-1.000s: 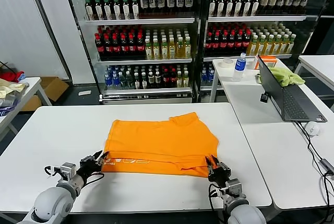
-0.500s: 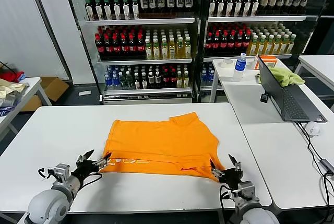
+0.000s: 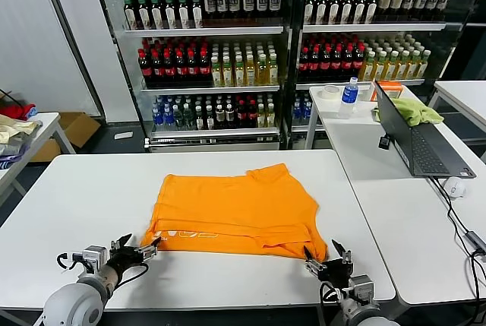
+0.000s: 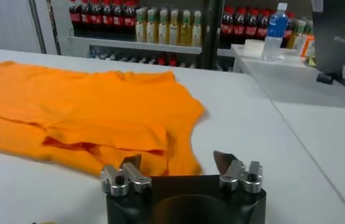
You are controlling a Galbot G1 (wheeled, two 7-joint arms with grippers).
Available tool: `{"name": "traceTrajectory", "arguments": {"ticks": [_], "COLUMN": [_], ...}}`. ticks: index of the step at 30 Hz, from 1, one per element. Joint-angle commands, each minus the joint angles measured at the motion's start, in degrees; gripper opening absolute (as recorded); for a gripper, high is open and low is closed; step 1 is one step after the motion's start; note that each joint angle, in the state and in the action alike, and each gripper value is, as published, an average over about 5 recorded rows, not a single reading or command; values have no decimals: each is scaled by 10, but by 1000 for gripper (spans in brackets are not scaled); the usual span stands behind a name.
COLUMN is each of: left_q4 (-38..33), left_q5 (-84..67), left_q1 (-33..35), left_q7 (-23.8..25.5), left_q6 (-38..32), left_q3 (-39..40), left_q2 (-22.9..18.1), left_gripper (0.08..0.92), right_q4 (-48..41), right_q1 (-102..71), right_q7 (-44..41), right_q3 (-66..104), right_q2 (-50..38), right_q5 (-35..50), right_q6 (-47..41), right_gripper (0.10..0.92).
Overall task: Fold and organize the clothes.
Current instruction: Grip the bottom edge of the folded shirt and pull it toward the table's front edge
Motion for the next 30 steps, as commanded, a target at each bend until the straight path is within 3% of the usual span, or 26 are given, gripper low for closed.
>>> {"name": "traceTrajectory", "arguments": {"ticks": [1, 16, 24, 30], "left_q4": [-8, -10, -81, -153], "left_q5": [3, 18, 16, 12], "left_q1": [8, 11, 90, 166], "left_q7": [-17, -12, -12, -15], "left_q6": [27, 29, 29, 29], "left_q3": [4, 16, -20, -55], "left_q2": [-2, 2, 14, 18], "left_gripper": [740, 307, 104, 80], "right_q4": [-1, 5, 59, 106], "right_q1": [-5, -9, -69, -116], "right_q7": [0, -12, -37, -38], "right_q3": [0, -1, 31, 58], "right_q2": [1, -6, -40, -58], "right_q5": [21, 34, 38, 41], "right_q6": [-4, -19, -34, -33], "right_gripper": [541, 127, 107, 107]}}
